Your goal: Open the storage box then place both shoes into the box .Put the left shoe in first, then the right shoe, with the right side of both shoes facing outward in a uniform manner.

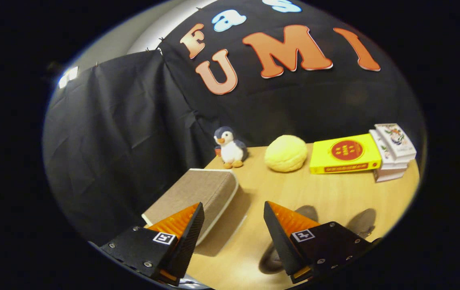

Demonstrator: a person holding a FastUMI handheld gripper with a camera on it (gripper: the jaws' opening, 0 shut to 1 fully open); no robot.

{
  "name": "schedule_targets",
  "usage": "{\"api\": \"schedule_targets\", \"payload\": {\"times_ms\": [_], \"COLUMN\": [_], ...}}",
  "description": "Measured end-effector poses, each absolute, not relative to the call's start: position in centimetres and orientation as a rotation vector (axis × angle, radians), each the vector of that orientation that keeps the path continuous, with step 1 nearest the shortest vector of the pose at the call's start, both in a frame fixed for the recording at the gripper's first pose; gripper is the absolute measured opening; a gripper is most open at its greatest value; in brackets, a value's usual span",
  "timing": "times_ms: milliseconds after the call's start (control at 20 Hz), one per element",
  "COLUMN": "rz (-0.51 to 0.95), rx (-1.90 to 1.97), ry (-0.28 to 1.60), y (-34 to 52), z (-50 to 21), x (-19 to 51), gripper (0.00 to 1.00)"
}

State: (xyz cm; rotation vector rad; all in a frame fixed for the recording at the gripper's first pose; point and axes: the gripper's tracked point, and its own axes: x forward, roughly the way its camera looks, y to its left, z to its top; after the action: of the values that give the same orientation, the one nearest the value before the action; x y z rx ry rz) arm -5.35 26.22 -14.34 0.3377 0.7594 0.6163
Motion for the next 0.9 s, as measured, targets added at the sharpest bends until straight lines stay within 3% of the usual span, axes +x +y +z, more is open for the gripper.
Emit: {"api": "schedule_targets", "payload": {"times_ms": [100, 300, 700, 900], "rz": [0.652, 0.688, 0.692, 0.767], "rx": [0.413, 0.546, 0.648, 0.779], "ry": [0.807, 0.943, 1.101, 1.210], "y": [28.1, 30.7, 32.7, 34.3], "z": [-14.6, -16.3, -21.0, -22.1], "x": [-5.5, -5.9, -5.7, -7.6], "gripper": [0.89, 0.98, 0.97, 0.96]}}
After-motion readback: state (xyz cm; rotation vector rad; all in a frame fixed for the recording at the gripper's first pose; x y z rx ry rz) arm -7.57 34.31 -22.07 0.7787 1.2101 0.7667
